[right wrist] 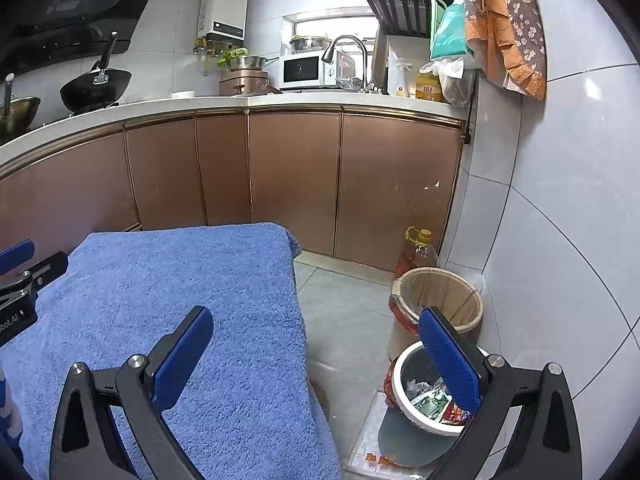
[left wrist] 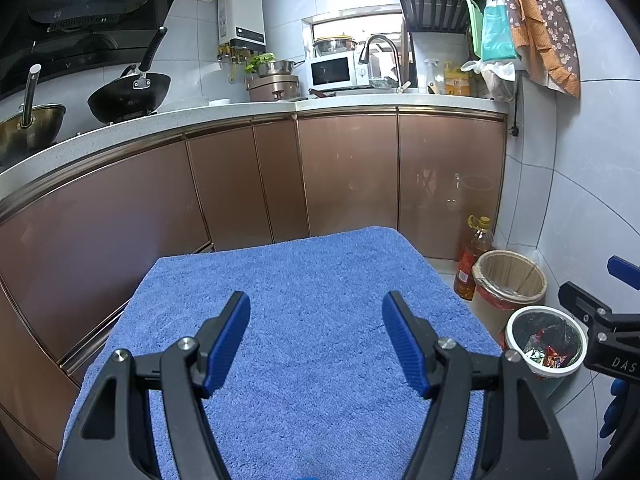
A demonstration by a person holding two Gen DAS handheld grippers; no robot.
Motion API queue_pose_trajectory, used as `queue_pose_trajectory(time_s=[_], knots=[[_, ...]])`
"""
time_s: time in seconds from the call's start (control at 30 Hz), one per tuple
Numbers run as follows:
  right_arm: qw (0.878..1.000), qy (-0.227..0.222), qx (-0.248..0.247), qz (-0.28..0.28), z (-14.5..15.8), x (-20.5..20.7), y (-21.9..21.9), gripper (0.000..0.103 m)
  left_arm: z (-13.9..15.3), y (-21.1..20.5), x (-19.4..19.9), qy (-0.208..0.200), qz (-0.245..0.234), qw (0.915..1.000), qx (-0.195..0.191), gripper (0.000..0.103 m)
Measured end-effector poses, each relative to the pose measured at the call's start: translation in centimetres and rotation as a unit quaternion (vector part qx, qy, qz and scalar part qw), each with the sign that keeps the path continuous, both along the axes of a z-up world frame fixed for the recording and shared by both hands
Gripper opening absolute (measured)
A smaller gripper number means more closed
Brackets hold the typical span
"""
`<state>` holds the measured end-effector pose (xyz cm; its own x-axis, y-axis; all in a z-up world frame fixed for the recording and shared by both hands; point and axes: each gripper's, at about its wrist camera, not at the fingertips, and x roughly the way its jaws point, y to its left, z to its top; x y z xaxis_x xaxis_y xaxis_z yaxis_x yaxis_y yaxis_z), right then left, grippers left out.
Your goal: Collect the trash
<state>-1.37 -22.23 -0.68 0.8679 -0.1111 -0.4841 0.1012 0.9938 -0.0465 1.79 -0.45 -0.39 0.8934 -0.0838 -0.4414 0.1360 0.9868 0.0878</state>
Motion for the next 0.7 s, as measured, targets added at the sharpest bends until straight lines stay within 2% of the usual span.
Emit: queue_pose_trajectory(time_s=[0.7], knots=[[0.999,-0.044,-0.019,0.001,2.6,-1.7,-0.3,0.103,1.9,0.9,-1.1,-0.043,0.002,0.999,-0.008,0.067]])
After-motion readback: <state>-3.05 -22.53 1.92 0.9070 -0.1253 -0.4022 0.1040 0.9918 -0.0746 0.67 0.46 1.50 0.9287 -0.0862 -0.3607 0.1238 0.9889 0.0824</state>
